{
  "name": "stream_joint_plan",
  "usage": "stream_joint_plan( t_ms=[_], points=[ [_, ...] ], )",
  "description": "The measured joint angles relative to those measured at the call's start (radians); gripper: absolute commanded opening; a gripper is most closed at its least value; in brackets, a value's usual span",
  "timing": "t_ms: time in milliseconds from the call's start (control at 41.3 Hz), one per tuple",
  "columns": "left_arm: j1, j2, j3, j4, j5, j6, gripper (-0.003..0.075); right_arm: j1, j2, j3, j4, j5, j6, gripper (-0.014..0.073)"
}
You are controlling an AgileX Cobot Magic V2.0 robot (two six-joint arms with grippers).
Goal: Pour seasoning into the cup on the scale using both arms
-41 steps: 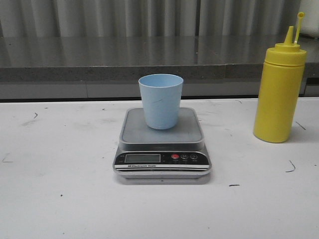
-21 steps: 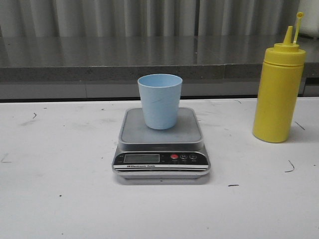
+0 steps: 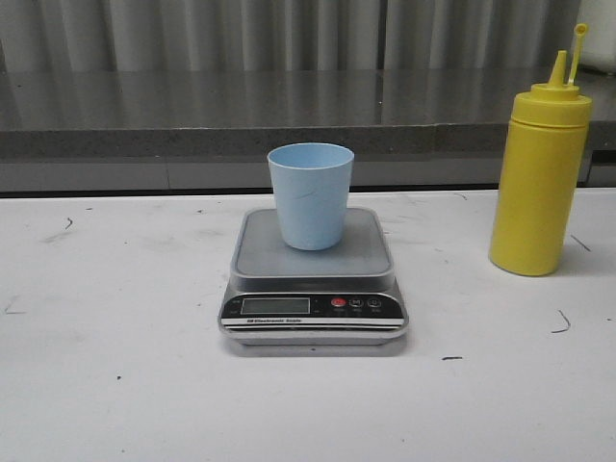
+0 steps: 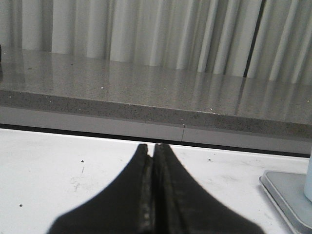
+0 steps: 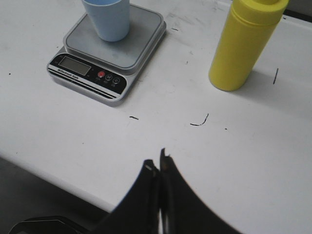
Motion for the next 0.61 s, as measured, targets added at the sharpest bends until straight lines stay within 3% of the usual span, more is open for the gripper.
stream_joint_plan(
  t_ms=[484,606],
  points=[
    [0.000,0.000,0.000,0.000,0.000,0.000,-0.0020,0.000,-0.002,0.000,0.000,0.000,-0.001,-0.0068],
    [0.000,0.000,0.000,0.000,0.000,0.000,-0.0020,-0.040,-0.028,0.013,0.000,-0.009,-0.001,-0.0068]
  ],
)
